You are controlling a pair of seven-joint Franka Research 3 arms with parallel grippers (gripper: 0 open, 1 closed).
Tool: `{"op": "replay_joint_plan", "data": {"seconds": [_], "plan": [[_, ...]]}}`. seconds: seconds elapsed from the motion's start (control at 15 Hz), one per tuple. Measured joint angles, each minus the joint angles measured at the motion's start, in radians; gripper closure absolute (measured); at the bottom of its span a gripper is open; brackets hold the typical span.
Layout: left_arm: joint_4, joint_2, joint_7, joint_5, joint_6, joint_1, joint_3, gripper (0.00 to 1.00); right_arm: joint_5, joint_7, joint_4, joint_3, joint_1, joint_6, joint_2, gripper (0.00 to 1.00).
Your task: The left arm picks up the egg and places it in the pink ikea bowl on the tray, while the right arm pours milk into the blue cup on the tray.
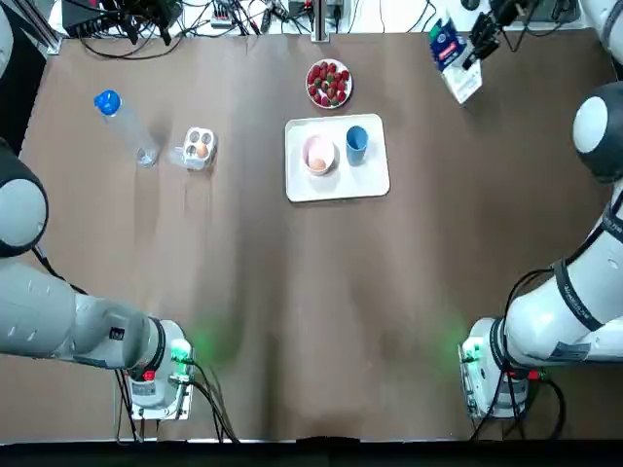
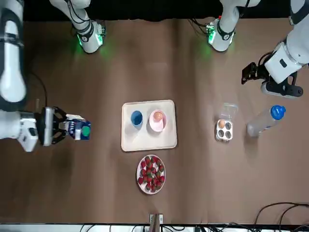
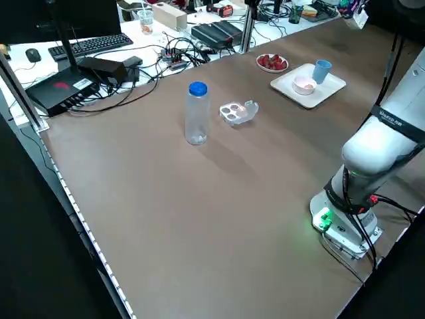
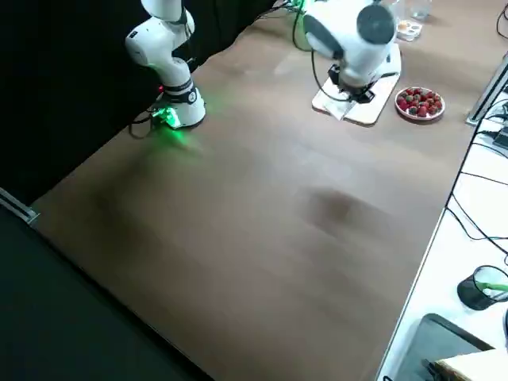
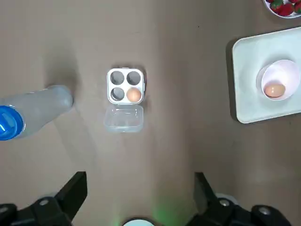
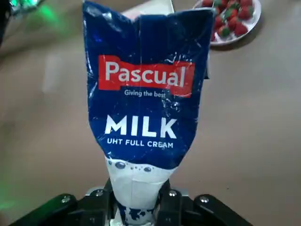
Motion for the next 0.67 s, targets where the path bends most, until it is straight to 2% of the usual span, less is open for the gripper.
{"op": "replay_joint_plan", "data": {"seconds": [0.33,0.4,0.47,0.67], "plan": [[-0.002,0.001,0.000,0.000,-0.001,-0.001,-0.001,0.00,0.131,-0.208,-0.040,0.000,-0.151,-0.036,0.048,0.63],[-0.002,0.001,0.000,0.000,-0.001,-0.001,-0.001,0.00,0.168,-0.259,-0.046,0.000,-0.184,-0.052,0.077,0.63],[-0.003,0.001,0.000,0.000,-0.001,-0.001,-0.001,0.00,0.216,-0.365,-0.051,0.000,-0.246,-0.067,0.144,0.63],[-0.003,0.001,0.000,0.000,-0.001,-0.001,-0.001,0.00,0.247,-0.468,-0.050,0.001,-0.297,-0.070,0.215,0.63]]}}
